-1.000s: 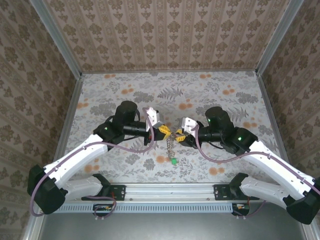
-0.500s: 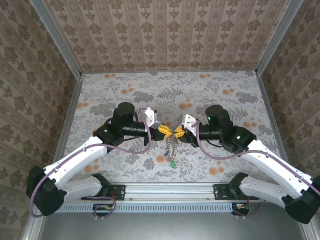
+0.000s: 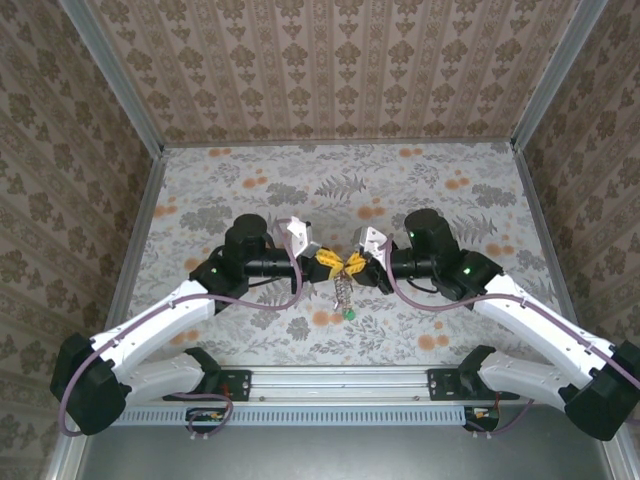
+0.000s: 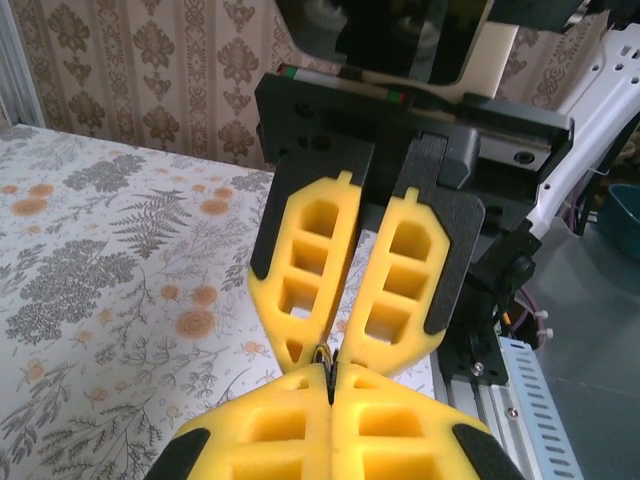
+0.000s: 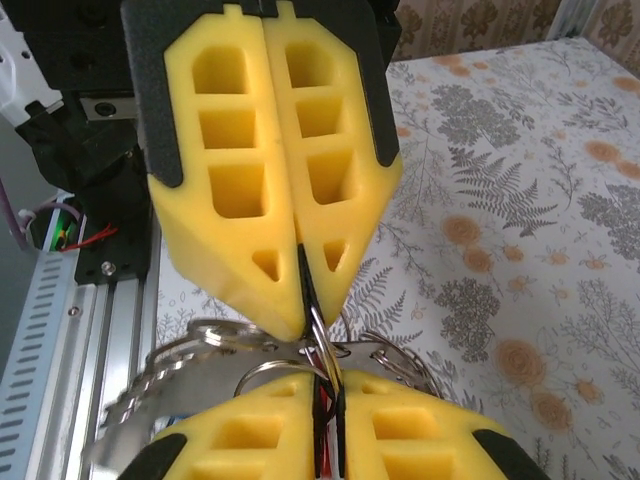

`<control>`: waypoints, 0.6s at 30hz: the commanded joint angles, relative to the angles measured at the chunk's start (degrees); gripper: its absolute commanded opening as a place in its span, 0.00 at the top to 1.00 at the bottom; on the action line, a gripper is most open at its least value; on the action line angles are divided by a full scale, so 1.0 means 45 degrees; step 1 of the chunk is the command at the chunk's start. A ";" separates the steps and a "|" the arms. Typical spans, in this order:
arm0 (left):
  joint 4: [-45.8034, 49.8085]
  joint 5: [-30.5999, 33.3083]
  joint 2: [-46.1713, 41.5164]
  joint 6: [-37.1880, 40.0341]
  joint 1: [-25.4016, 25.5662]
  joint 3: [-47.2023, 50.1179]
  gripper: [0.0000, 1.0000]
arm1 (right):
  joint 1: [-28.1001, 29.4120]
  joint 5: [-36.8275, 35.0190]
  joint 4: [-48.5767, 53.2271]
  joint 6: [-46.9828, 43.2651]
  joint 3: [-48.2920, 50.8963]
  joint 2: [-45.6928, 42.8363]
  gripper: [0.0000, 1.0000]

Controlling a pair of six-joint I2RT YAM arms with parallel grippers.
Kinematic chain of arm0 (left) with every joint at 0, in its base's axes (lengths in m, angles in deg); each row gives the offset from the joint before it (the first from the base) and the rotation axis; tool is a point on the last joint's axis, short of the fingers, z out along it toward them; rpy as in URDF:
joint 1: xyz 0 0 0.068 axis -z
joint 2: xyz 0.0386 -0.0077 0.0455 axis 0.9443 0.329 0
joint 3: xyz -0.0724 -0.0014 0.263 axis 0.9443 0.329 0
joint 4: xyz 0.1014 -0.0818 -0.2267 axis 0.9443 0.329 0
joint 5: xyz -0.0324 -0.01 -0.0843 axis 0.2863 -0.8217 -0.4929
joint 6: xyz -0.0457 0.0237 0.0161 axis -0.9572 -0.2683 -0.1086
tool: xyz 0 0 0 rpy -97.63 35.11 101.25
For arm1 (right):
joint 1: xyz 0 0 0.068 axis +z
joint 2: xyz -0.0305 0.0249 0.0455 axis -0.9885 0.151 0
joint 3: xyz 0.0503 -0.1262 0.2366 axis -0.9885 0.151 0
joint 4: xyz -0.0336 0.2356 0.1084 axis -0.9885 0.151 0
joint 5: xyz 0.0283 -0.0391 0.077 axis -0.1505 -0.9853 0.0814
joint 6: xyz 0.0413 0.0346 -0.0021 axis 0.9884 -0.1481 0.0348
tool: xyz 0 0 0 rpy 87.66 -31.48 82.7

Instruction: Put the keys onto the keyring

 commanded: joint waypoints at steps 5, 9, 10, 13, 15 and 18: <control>-0.1956 -0.0330 -0.0155 -0.0405 0.0387 0.0111 1.00 | 0.0120 0.1479 -0.1525 0.0596 0.0071 0.0478 0.81; -0.1724 -0.0447 -0.0172 -0.0176 0.0391 0.0051 1.00 | 0.0059 0.1912 -0.1476 0.0636 0.0043 0.0444 0.92; -0.1598 -0.0461 -0.0208 -0.0086 0.0367 0.0027 1.00 | 0.0032 0.1921 -0.1376 0.0596 0.0012 0.0406 0.94; -0.0850 -0.0447 -0.0396 0.0301 0.0224 -0.0163 1.00 | -0.0034 0.1852 -0.0918 0.0336 -0.0056 0.0218 1.00; 0.0340 -0.0442 -0.0496 0.0827 0.0102 -0.0491 1.00 | -0.0056 0.1556 -0.0371 -0.0007 -0.0204 0.0118 1.00; 0.2661 0.0018 -0.0639 0.1999 0.0049 -0.0972 0.89 | -0.0038 0.1007 0.1009 -0.0861 -0.0753 0.0193 1.00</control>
